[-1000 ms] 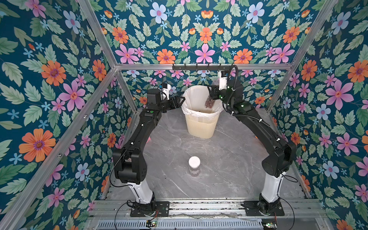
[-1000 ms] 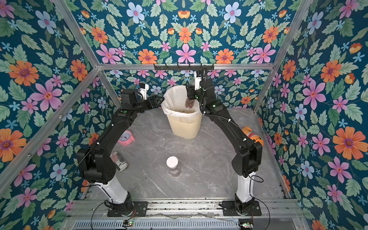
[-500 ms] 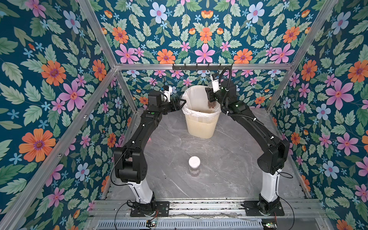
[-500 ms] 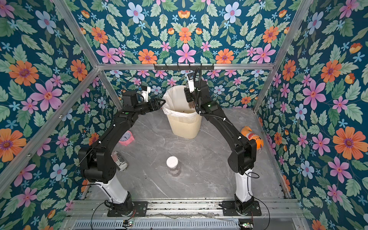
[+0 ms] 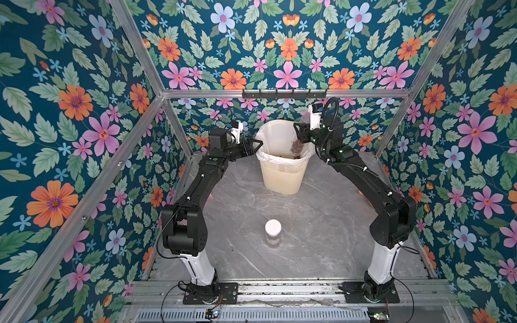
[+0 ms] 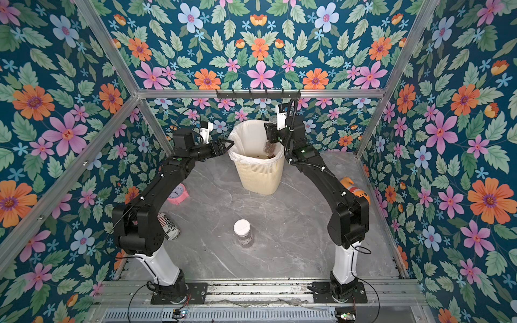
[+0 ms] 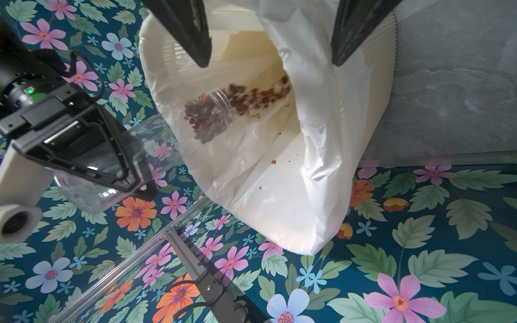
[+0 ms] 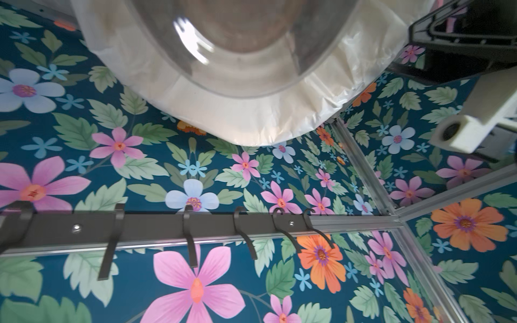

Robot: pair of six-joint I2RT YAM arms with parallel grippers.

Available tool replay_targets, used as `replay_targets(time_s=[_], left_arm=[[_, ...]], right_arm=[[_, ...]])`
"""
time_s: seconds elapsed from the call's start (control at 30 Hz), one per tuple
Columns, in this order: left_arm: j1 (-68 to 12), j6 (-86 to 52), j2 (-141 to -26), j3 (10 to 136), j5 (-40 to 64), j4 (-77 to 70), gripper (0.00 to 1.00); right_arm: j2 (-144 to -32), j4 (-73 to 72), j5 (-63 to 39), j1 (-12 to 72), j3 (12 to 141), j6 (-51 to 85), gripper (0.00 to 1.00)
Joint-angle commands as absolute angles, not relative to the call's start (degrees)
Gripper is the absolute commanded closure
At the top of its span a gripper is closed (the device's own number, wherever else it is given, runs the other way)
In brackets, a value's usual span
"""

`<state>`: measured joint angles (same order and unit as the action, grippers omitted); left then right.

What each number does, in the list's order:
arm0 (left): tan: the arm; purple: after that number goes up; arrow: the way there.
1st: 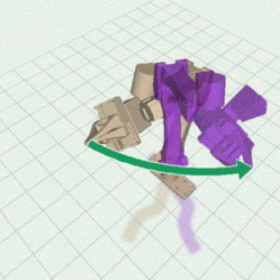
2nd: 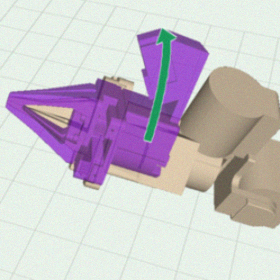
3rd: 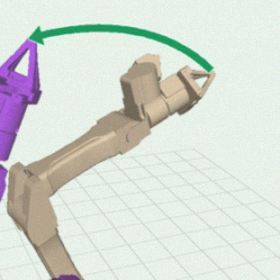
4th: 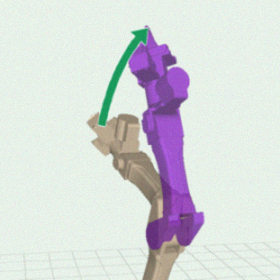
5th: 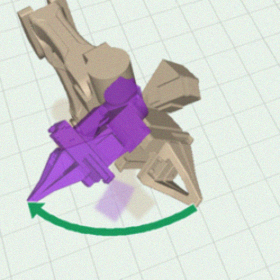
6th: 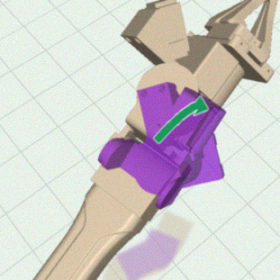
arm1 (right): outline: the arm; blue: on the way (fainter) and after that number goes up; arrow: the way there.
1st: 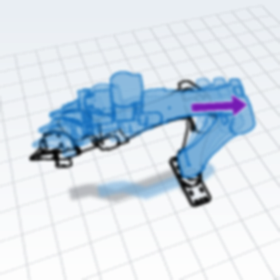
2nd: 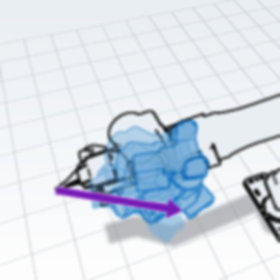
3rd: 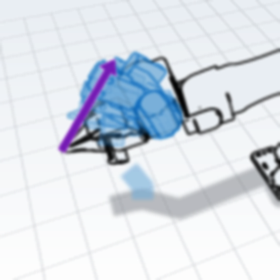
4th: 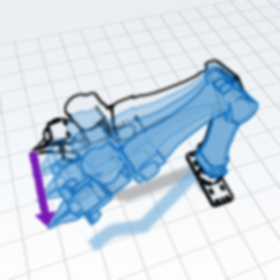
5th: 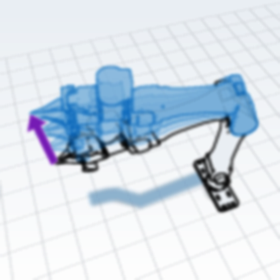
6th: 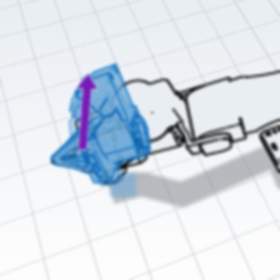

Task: Empty the moldy dried flower tea in the jars
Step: Pour the moldy dried flower tea into the trash bin, then place the jar at the center of the board.

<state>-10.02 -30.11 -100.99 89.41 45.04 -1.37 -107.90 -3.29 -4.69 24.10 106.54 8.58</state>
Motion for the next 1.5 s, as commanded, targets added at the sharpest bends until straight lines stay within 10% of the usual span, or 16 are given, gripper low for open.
replay_targets(time_s=[0.0,0.97,1.47], left_arm=[[-10.0,-30.7,-100.9,89.7,46.4,-3.4,0.29],[-10.0,-27.3,-98.0,88.7,43.9,0.3,0.30],[-14.0,-35.9,-94.2,89.0,51.3,-7.9,0.33]], right_arm=[[-106.3,-13.9,-3.4,23.8,103.3,10.5,0.51],[-102.4,-26.2,0.8,20.6,93.9,20.3,0.52],[-97.3,-29.6,-9.9,13.9,87.2,60.1,0.54]])
